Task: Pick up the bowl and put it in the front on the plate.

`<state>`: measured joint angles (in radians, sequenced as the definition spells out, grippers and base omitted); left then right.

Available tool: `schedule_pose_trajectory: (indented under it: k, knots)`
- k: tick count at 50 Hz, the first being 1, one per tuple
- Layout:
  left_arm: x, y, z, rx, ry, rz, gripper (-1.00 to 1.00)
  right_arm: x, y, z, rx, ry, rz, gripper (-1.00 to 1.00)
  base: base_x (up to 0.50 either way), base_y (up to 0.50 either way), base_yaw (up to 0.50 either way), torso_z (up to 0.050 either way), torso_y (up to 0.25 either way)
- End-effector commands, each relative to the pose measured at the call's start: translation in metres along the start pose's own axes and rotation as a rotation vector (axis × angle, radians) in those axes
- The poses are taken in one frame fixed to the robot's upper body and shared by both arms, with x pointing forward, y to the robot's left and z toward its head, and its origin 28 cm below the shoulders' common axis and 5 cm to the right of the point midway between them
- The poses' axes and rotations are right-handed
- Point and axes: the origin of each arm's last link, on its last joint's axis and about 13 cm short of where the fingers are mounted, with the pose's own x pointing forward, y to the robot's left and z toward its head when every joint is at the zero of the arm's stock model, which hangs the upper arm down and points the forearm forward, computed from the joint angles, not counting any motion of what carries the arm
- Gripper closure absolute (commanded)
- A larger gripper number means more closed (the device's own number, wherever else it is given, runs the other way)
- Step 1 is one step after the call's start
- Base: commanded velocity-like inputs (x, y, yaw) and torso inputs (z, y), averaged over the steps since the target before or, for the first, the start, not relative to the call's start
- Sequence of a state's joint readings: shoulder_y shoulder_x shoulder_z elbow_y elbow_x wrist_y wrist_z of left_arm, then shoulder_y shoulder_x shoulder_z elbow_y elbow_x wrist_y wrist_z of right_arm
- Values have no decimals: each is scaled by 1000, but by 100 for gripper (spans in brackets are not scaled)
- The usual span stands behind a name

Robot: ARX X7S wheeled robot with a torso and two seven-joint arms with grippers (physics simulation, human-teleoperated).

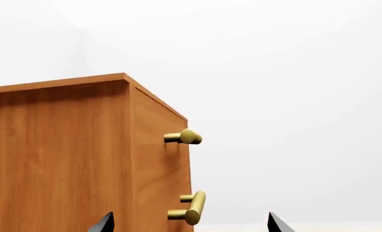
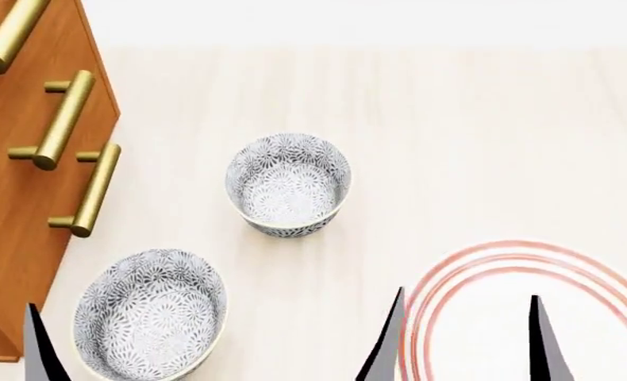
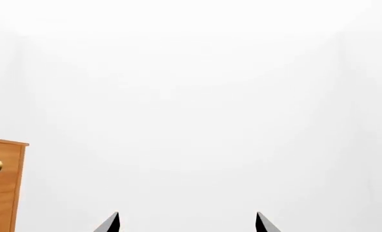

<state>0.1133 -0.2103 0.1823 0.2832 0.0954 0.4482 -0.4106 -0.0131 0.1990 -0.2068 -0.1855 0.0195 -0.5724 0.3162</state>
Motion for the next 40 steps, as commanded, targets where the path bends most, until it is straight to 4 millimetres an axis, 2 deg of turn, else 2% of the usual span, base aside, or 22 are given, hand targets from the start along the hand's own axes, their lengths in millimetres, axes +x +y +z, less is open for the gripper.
schedule_pose_trajectory:
  k: [1,3,6,14,17,25,33,40]
  knots:
    - [-1,-1,2,0,-9,1,-100,32,0,4,-46,80,31,-100,0,0,0,0,0]
    - [-1,-1,2,0,-6,2,-100,45,0,3,-70,138,41,-100,0,0,0,0,0]
    - [-2,-1,1,0,0,1,-100,75,1,2,-49,238,72,-100,0,0,0,0,0]
    - [-2,-1,-2,3,18,2,-100,121,4,3,-58,383,157,-100,0,0,0,0,0]
    - [-3,-1,-3,5,22,1,-100,131,4,3,-68,438,170,-100,0,0,0,0,0]
    - [-5,-2,-5,1,44,-8,-100,162,8,2,58,510,201,-100,0,0,0,0,0]
    - [-6,-3,-7,-3,60,-13,-100,193,13,0,94,534,204,-100,0,0,0,0,0]
    - [-7,-4,-9,-5,74,-18,-100,208,20,-1,109,554,209,-100,0,0,0,0,0]
